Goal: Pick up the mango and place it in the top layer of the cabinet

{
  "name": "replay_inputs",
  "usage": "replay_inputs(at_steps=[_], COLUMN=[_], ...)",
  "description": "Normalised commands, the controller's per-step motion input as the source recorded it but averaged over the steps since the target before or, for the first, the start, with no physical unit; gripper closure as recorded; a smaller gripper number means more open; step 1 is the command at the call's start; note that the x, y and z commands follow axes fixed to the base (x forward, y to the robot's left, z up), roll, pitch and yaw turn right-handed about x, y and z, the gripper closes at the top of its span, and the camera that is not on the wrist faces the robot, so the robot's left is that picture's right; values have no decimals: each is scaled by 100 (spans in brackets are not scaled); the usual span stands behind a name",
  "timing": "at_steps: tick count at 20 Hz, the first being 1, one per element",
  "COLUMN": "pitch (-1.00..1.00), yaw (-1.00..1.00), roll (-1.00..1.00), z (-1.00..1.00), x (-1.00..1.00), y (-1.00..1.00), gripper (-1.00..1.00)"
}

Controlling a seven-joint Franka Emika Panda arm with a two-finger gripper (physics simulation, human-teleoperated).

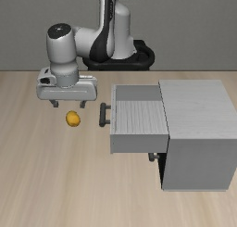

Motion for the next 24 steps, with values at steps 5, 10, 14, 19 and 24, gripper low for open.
replay_inputs(at_steps=[5,10,14,19,24], pitch=[0,0,0,0,0], yaw=[0,0,0,0,0], roll=[0,0,0,0,0], z=[-100,-20,25,80,100], x=[0,0,0,0,0], y=[0,0,0,0,0], gripper=[-100,100,100,100,100])
